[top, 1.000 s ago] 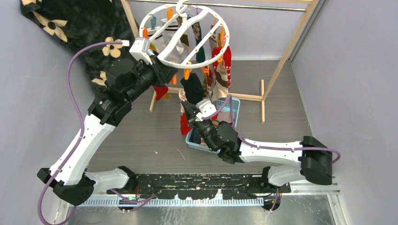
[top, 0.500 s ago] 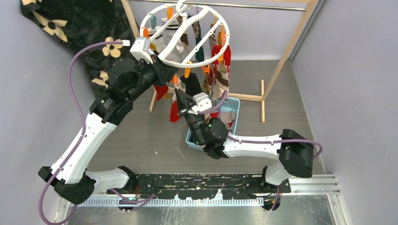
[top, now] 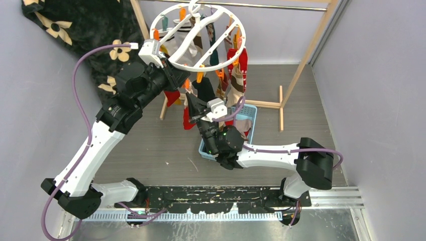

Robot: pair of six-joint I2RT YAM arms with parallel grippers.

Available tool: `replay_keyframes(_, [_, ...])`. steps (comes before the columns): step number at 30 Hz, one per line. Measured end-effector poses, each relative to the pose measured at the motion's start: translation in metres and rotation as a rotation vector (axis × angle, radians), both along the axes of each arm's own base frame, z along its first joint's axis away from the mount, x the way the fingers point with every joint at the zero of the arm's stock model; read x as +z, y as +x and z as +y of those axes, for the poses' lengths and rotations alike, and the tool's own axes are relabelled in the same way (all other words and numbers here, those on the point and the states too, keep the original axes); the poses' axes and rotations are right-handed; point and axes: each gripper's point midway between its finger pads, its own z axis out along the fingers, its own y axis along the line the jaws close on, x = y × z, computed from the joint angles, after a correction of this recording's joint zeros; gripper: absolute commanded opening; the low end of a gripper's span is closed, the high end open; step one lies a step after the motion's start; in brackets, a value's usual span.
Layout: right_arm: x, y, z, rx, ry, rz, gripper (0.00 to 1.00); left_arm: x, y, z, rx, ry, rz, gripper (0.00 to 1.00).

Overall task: Clip the socks to the hanger
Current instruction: Clamp the sock onto the hanger.

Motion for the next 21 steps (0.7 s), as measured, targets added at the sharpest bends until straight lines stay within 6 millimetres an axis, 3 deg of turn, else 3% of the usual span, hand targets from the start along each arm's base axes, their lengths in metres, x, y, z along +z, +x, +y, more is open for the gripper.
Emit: replay_keyframes(21, [0.012, 0.0, 0.011, 0.029, 0.033, -0.019, 0.01, 0.0, 0.001, 0.001, 0.008, -0.001, -0.001, 0.12])
